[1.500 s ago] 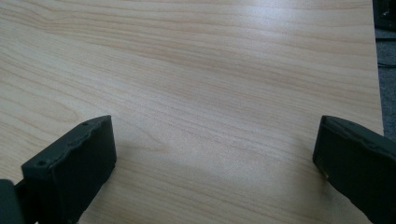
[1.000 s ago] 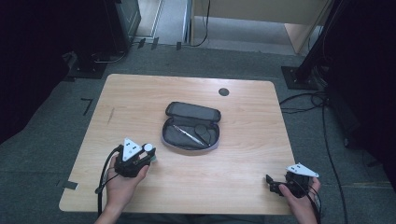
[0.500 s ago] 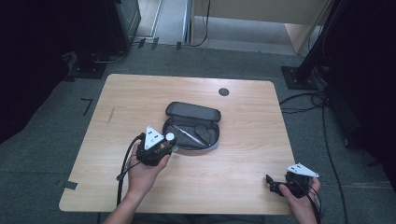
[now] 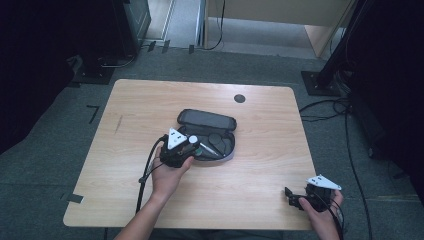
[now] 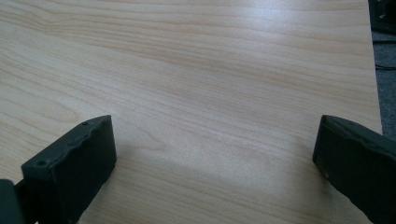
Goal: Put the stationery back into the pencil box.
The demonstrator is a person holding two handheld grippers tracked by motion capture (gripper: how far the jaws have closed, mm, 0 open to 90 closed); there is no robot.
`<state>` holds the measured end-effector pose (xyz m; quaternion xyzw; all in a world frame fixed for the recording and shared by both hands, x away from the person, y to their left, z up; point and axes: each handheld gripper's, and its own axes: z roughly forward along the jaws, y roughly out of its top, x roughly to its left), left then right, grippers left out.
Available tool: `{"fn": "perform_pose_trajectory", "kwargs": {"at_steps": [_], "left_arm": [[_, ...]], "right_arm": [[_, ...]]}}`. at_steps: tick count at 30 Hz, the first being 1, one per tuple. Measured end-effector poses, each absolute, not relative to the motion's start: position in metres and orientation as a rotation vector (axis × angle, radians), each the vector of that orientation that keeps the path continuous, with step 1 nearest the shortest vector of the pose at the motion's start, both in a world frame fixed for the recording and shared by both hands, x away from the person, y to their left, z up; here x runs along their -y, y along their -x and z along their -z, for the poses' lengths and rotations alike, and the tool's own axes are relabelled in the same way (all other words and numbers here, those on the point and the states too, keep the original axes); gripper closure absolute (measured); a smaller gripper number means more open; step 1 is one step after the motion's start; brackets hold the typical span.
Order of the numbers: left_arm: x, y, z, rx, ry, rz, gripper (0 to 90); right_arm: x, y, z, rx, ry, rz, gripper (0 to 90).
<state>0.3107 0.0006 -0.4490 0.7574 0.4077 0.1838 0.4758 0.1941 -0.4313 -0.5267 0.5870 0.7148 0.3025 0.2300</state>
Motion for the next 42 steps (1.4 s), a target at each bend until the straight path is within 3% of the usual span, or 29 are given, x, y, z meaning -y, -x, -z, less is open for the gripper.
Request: {"fn": "perform_pose_trajectory", "kwargs": {"at_steps": [8,22,31,42], "left_arm": [[0.001,-0.321,0.461,-0.999,-1.853,-0.368,65.1],[-0.015,-0.329,0.465,-1.001,-1.86,-0.393,59.1],[-0.019,-0.333,0.472,-1.04,-1.897,-0.396,73.2],[-0.031,-0.311,0.471,-1.033,-1.878,-0.422,55.5]], "right_arm": [[0.431,-0.194,0.527,-1.966,-1.615,-0.832,0.0],[0.431,-0.194,0.527,-1.967,-1.615,-0.832,0.0],[0.431,-0.194,0.527,-1.966,-1.615,-0.832,0.0],[0.431,-0.194,0.527,-1.967,-1.615,-0.832,0.0]]}}
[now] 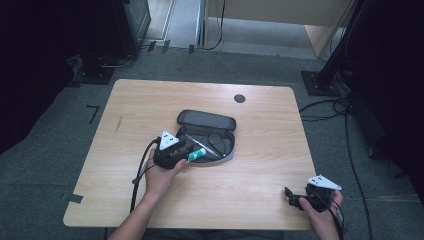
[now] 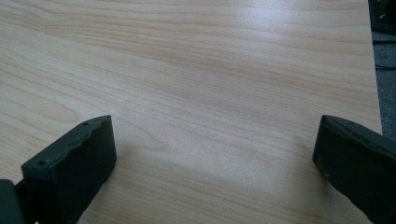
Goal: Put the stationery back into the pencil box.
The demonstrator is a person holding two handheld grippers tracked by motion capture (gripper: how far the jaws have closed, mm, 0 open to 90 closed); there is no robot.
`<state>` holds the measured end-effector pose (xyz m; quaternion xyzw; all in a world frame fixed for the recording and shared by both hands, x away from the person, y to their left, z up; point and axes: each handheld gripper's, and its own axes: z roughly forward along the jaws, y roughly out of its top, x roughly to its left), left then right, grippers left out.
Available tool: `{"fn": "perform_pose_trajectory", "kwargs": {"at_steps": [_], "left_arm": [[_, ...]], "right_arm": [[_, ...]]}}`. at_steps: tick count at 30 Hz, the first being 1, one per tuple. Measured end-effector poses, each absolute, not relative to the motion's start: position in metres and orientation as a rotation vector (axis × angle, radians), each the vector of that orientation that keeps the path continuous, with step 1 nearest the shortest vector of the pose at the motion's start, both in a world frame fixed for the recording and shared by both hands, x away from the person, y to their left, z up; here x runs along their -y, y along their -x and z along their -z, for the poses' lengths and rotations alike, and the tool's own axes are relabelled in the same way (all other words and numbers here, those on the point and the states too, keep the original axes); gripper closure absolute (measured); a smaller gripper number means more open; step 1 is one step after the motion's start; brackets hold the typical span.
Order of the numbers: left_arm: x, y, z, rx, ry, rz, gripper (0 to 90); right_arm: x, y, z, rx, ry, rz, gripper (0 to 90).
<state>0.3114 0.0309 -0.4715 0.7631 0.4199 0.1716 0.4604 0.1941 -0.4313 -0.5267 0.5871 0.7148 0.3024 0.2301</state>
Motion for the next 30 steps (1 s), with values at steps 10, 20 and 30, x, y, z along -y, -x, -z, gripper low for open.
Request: {"fn": "perform_pose_trajectory", "kwargs": {"at_steps": [10,20,30], "left_arm": [[-0.043,-0.284,0.482,-1.085,-1.972,-0.658,25.0],[-0.042,-0.271,0.486,-1.031,-2.022,-0.604,58.1],[-0.035,-0.27,0.492,-1.051,-2.085,-0.582,76.5]], "right_arm": [[0.431,-0.194,0.526,-1.964,-1.621,-0.827,0.0],[0.431,-0.194,0.526,-1.961,-1.623,-0.826,0.0],[0.431,-0.194,0.526,-1.961,-1.623,-0.826,0.0]]}}
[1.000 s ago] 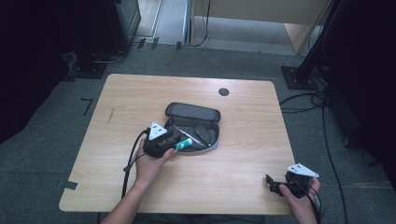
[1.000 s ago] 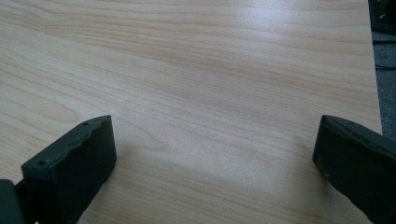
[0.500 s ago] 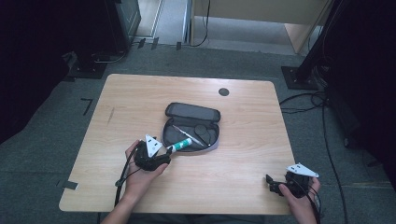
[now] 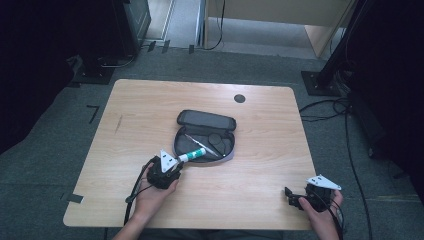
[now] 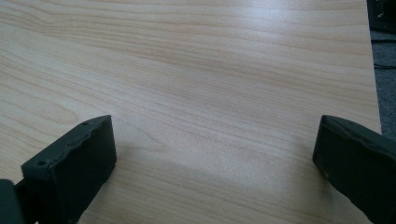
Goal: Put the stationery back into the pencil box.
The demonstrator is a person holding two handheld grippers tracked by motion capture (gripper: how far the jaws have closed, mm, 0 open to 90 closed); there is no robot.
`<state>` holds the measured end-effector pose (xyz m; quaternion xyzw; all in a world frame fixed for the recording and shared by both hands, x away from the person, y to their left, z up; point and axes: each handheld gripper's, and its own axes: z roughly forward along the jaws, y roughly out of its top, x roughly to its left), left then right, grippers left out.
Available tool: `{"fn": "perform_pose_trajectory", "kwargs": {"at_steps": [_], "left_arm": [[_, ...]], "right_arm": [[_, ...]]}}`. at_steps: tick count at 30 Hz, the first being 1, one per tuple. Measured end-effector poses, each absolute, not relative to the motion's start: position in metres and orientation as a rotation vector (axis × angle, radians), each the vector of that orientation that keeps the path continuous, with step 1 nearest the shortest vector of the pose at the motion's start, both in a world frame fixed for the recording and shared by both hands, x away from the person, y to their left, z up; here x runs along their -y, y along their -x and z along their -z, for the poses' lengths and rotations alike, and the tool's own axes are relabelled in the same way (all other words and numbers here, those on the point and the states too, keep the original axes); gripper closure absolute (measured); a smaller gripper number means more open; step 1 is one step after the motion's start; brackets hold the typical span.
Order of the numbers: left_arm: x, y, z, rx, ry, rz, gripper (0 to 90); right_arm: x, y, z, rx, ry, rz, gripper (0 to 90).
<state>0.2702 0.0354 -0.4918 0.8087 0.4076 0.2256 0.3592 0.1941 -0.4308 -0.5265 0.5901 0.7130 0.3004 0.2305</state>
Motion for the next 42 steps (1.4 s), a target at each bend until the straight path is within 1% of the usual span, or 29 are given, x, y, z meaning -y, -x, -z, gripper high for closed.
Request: {"fn": "perform_pose_trajectory", "kwargs": {"at_steps": [4,12,19,21,26,28,33,36,39,41,42], "left_arm": [[-0.031,-0.276,0.49,-1.046,-2.105,-0.593,80.2],[-0.023,-0.299,0.492,-1.105,-2.108,-0.566,79.6],[-0.018,-0.318,0.491,-1.15,-2.105,-0.571,78.3],[-0.018,-0.32,0.489,-1.159,-2.084,-0.56,75.8],[-0.023,-0.315,0.479,-1.138,-2.002,-0.509,65.8],[-0.028,-0.313,0.474,-1.138,-1.964,-0.493,63.8],[-0.041,-0.307,0.464,-1.148,-1.918,-0.492,57.6],[-0.048,-0.302,0.458,-1.141,-1.902,-0.496,52.4],[-0.055,-0.295,0.453,-1.121,-1.905,-0.504,45.5],[-0.059,-0.291,0.449,-1.115,-1.904,-0.51,38.2],[-0.061,-0.29,0.447,-1.116,-1.903,-0.509,33.2]], "right_arm": [[0.431,-0.194,0.526,-1.961,-1.623,-0.826,0.0],[0.431,-0.194,0.527,-1.959,-1.622,-0.828,0.0],[0.431,-0.194,0.527,-1.961,-1.62,-0.827,0.0],[0.431,-0.194,0.527,-1.961,-1.62,-0.828,0.0],[0.431,-0.194,0.527,-1.961,-1.62,-0.828,0.0],[0.431,-0.194,0.527,-1.962,-1.62,-0.827,0.0],[0.431,-0.194,0.527,-1.961,-1.62,-0.828,0.0],[0.431,-0.194,0.527,-1.961,-1.62,-0.828,0.0],[0.431,-0.194,0.527,-1.961,-1.62,-0.827,0.0],[0.431,-0.194,0.527,-1.961,-1.62,-0.827,0.0],[0.431,-0.194,0.527,-1.961,-1.62,-0.826,0.0]]}}
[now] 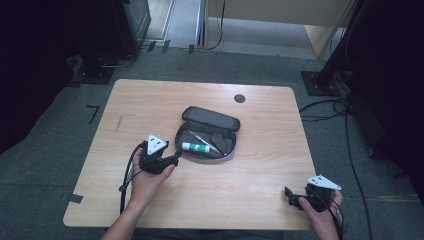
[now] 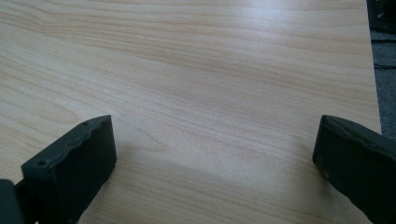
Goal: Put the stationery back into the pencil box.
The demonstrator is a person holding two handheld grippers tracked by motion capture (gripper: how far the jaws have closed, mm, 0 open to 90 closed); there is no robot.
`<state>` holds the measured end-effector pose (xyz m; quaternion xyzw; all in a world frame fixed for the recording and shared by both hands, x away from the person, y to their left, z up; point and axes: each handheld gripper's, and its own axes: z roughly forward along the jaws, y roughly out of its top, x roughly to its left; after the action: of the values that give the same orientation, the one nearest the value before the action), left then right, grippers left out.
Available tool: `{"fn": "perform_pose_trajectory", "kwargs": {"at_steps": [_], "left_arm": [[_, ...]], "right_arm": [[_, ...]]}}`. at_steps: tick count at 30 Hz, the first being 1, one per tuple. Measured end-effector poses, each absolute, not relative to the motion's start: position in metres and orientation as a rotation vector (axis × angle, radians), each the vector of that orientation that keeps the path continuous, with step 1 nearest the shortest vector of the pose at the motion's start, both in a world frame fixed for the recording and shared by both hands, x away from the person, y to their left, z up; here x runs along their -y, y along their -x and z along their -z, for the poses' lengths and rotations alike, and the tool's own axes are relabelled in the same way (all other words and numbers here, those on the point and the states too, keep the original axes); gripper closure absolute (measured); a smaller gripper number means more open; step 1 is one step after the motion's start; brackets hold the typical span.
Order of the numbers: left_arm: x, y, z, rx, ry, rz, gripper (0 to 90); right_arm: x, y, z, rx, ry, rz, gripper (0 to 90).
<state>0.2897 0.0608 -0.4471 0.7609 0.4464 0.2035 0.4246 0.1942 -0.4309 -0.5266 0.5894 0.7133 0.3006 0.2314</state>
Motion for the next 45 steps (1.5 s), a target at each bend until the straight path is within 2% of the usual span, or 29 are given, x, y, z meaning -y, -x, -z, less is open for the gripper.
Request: {"fn": "perform_pose_trajectory", "kwargs": {"at_steps": [3,8,26,45], "left_arm": [[-0.069,-0.286,0.442,-1.12,-1.879,-0.477,18.1],[-0.08,-0.278,0.435,-1.098,-1.864,-0.479,2.0],[-0.118,-0.249,0.433,-1.101,-1.803,-0.545,1.4],[-0.188,-0.223,0.478,-1.244,-1.827,-0.646,1.4]], "right_arm": [[0.431,-0.194,0.527,-1.96,-1.621,-0.826,0.0],[0.431,-0.194,0.527,-1.96,-1.623,-0.825,0.0],[0.431,-0.194,0.527,-1.952,-1.631,-0.824,0.0],[0.431,-0.194,0.527,-1.942,-1.64,-0.82,0.0]]}}
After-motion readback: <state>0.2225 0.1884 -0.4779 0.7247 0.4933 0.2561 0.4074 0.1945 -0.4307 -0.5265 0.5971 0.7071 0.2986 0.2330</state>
